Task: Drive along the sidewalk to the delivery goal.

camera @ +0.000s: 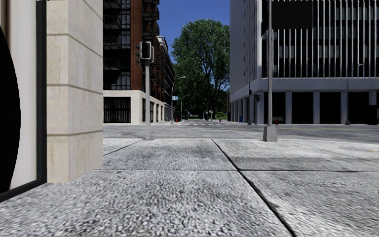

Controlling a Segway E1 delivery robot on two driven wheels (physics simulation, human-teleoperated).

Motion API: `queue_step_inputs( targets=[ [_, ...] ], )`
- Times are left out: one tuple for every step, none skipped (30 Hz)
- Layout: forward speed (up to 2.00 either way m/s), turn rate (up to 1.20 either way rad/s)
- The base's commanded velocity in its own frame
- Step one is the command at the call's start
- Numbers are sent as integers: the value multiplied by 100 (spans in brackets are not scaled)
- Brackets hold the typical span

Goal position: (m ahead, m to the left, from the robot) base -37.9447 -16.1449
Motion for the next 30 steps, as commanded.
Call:
queue_step_inputs(
  targets=[
    [157,0],
    [157,0],
    [157,0],
    [157,0],
    [157,0],
    [157,0],
    [157,0],
    [157,0],
    [157,0],
    [157,0],
    [157,0],
    [157,0],
    [157,0],
    [157,0],
    [157,0],
    [157,0],
    [157,0],
    [157,0],
    [157,0],
    [157,0],
    [157,0],
    [157,0],
    [157,0],
    [157,0],
    [157,0],
    [157,0],
    [157,0],
    [157,0],
    [157,-5],
    [157,-5]
  ],
)
